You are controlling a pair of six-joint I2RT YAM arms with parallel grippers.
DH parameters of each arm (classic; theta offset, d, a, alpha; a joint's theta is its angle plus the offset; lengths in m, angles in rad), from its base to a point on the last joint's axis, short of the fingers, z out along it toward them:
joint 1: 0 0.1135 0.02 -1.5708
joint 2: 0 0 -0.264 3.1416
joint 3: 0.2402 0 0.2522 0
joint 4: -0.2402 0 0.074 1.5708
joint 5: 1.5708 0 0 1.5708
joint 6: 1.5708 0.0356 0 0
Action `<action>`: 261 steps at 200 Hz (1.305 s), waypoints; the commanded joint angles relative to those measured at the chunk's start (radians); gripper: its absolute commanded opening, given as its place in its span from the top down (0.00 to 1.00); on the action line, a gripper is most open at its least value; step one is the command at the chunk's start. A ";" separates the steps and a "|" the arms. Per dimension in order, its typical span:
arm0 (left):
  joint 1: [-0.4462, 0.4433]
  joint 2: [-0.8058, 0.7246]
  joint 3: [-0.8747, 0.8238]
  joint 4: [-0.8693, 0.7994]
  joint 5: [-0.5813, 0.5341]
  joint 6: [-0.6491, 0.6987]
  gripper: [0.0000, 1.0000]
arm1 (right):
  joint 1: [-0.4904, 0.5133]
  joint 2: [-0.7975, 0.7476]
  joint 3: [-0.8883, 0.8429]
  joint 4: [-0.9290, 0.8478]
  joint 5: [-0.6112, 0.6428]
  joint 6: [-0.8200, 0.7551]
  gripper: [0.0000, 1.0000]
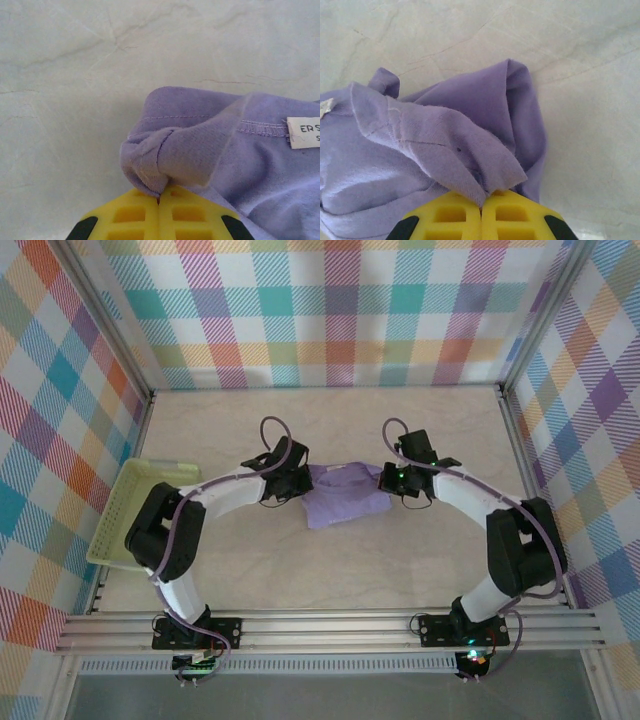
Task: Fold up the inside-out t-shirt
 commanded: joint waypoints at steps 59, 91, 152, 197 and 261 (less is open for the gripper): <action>0.035 0.003 0.090 -0.149 -0.023 -0.001 0.61 | -0.002 0.008 0.106 -0.088 0.072 -0.105 0.43; 0.018 -0.100 0.094 -0.291 -0.129 0.036 0.41 | -0.003 -0.106 0.048 -0.126 0.005 -0.123 0.30; -0.147 -0.122 0.120 -0.207 -0.057 0.111 0.39 | -0.003 -0.216 -0.160 0.015 -0.159 -0.141 0.28; -0.148 0.091 0.314 -0.191 0.022 0.150 0.39 | -0.003 -0.166 -0.253 0.225 -0.219 -0.204 0.21; -0.084 0.320 0.484 -0.238 -0.012 0.108 0.40 | -0.002 -0.090 -0.239 0.231 -0.119 -0.157 0.51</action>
